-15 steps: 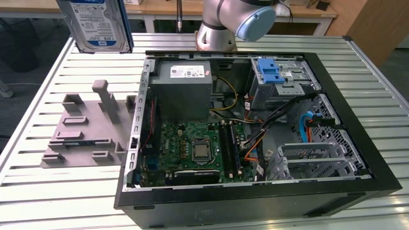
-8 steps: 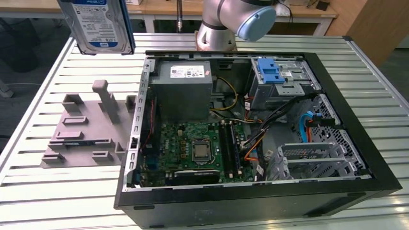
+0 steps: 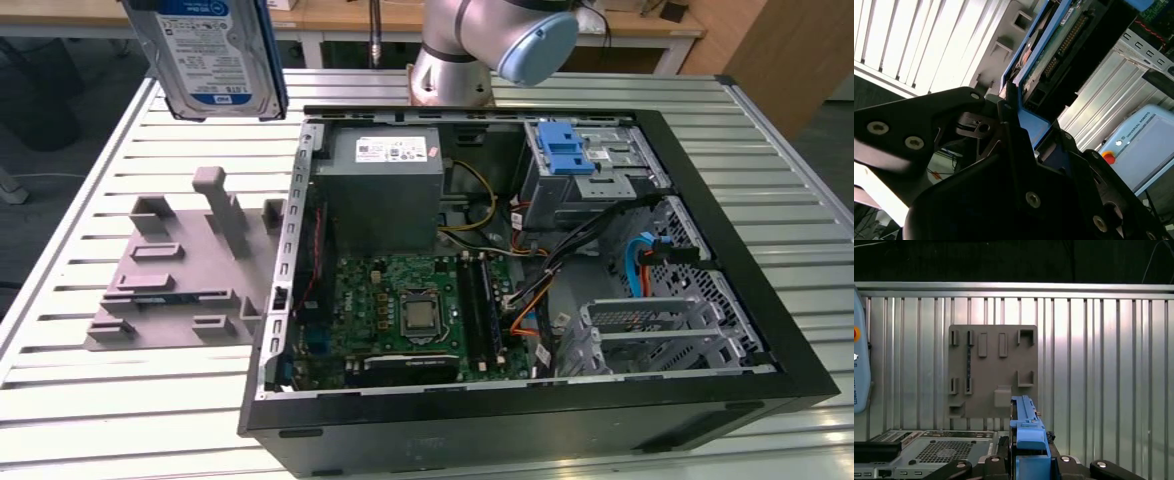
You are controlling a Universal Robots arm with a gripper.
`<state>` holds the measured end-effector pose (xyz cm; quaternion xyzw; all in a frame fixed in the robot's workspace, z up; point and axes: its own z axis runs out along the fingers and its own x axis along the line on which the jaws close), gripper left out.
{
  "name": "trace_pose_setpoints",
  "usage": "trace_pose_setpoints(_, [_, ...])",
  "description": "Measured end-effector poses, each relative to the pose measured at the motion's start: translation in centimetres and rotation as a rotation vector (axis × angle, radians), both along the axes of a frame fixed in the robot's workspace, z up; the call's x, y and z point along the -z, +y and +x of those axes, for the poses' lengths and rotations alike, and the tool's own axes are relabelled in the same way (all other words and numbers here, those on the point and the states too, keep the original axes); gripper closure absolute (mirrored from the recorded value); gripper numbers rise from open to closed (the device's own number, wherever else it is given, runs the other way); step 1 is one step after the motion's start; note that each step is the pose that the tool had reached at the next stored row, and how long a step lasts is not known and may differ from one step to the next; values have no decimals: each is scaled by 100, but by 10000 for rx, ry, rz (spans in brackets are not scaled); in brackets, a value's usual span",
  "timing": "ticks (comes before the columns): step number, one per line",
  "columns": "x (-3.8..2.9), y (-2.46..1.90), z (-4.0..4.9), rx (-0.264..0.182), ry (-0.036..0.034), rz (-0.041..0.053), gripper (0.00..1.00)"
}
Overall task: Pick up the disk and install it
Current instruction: 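Pick up the disk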
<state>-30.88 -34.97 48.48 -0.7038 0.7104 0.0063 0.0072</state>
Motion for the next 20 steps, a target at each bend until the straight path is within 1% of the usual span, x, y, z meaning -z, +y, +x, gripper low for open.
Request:
trace_pose_setpoints(4, [0,-34,36,0,0,0,64])
trace_pose_setpoints(6, [0,-41,55,0,0,0,64])
trace_pose_setpoints(10, [0,-44,102,0,0,0,64])
trace_pose_setpoints(18, [0,-44,157,0,0,0,64])
trace_pose_setpoints(19, [0,-45,278,0,0,0,64])
trace_pose_setpoints(20, [0,-45,286,0,0,0,64])
